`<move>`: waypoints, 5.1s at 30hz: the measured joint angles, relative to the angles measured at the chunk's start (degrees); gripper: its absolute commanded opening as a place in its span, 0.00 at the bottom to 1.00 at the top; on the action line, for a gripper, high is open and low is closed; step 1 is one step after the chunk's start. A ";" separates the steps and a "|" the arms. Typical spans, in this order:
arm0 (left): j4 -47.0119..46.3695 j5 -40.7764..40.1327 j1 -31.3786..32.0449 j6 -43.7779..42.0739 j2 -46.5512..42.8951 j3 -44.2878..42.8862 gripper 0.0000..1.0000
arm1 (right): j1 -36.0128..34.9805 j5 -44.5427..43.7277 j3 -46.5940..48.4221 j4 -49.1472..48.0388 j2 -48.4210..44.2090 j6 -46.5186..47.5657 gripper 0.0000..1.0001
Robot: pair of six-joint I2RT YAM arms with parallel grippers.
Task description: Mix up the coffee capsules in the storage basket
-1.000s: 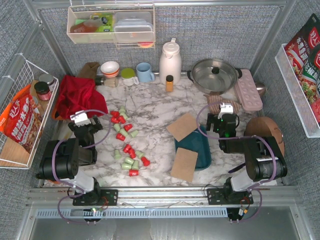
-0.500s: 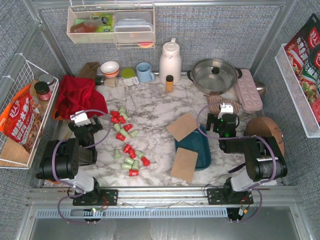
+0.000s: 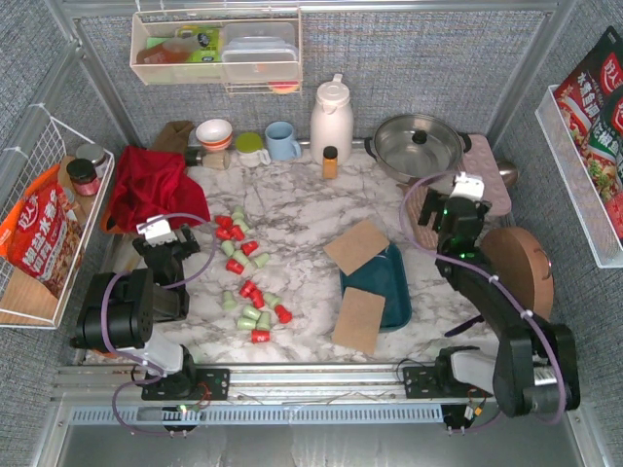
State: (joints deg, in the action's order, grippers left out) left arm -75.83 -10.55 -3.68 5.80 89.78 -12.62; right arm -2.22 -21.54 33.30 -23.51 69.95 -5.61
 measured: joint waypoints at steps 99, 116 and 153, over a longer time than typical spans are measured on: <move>61.33 2.99 0.92 13.51 -48.68 -21.31 0.99 | -31.30 -2.05 -11.21 0.90 -1.95 -51.45 0.96; 61.33 2.80 0.90 12.87 -49.53 -21.16 0.99 | -35.19 -5.35 -12.02 -13.88 7.50 -53.16 0.20; 62.88 7.52 0.92 15.74 -46.18 -22.67 0.99 | -1.11 -3.52 20.37 7.87 17.25 -24.15 0.00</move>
State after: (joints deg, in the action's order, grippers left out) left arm -12.95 -3.03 -2.76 21.54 43.59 -35.29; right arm -3.33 -25.06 53.67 -15.64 87.20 -29.76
